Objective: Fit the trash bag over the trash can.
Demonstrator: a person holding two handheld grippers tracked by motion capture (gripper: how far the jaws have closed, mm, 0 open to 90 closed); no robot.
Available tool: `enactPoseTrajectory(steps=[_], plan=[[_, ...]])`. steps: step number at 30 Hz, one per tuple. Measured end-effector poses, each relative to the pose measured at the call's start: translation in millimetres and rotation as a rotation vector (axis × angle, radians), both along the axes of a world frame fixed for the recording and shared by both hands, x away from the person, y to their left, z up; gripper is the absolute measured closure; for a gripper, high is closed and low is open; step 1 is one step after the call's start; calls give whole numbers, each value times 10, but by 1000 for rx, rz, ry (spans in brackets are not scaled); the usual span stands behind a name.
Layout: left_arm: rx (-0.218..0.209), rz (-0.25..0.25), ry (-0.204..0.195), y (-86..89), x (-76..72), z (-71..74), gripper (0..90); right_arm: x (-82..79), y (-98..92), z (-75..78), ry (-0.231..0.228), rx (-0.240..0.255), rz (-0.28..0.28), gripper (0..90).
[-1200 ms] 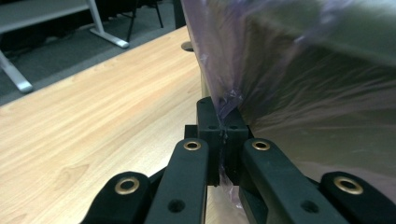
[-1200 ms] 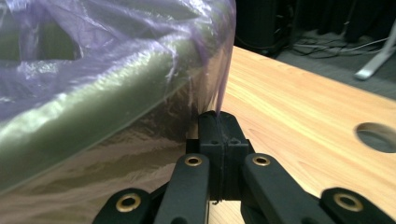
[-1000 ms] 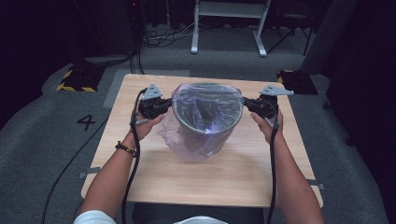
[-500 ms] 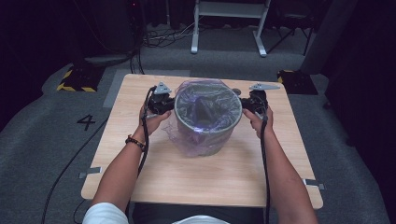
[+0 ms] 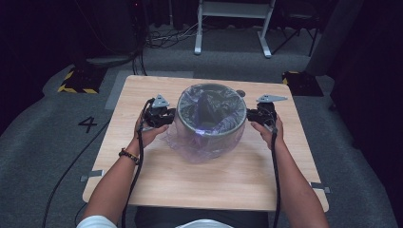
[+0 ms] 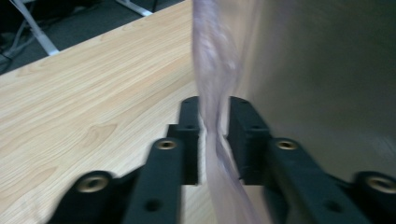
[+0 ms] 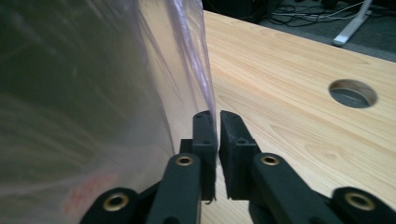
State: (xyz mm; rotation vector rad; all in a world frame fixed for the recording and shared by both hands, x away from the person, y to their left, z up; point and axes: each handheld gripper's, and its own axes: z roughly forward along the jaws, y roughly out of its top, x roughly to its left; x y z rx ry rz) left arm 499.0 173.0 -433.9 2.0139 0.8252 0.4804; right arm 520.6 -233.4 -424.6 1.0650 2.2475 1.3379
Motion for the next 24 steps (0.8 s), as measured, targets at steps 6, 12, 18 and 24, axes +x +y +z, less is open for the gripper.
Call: enactPoseTrajectory(steps=[6,12,18,24], plan=[[58,42,-12,124,-225,73,320,-179,-151,67,-37,30,5,562],[-16,-69,20,299,-436,93,251,-454,-218,119,-74,46,112,440],[-24,-186,35,224,-689,14,264,-726,-112,90,-104,-25,250,362],[13,-243,87,70,-816,-179,316,-832,-5,-40,-96,-50,281,369]])
